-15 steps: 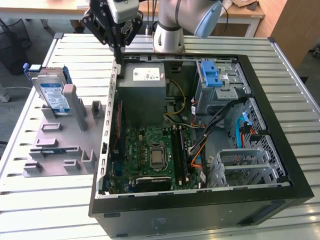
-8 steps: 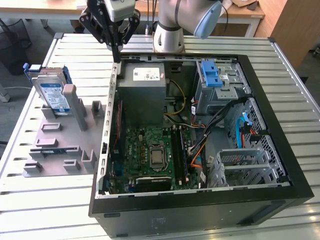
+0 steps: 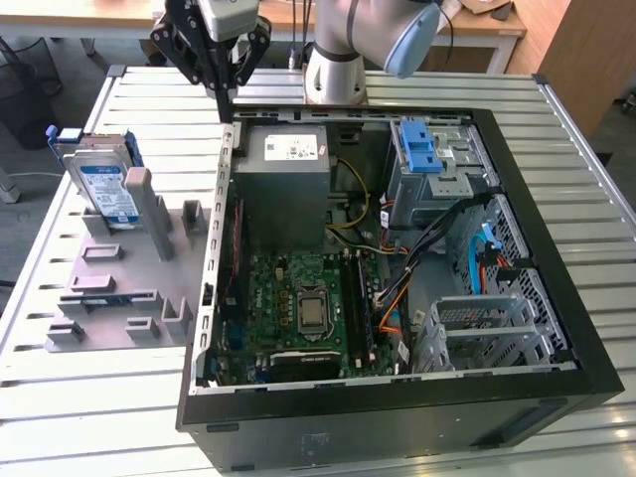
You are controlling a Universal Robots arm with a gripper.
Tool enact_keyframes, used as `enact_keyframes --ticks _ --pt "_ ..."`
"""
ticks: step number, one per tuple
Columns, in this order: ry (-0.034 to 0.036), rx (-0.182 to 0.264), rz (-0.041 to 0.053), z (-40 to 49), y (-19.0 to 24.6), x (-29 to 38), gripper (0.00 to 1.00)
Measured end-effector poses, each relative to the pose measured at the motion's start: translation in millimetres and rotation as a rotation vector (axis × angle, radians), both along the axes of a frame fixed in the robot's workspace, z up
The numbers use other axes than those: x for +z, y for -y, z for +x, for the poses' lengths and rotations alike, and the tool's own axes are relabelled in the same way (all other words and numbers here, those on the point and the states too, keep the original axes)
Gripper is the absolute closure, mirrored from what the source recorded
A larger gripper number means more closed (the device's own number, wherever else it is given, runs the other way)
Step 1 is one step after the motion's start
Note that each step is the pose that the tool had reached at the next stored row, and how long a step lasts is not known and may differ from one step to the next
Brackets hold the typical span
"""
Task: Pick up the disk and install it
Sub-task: 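Reach for the disk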
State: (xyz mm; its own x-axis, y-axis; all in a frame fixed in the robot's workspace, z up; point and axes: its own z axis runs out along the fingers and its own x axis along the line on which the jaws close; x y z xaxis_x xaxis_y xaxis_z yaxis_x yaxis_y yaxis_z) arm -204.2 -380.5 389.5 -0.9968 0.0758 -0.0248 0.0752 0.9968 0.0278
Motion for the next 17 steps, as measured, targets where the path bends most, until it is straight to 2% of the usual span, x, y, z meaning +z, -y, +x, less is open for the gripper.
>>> enact_keyframes --ticks 17 --pt "-0.0007 0.000 0.0000 -16.8 -6.6 -0.8 0.89"
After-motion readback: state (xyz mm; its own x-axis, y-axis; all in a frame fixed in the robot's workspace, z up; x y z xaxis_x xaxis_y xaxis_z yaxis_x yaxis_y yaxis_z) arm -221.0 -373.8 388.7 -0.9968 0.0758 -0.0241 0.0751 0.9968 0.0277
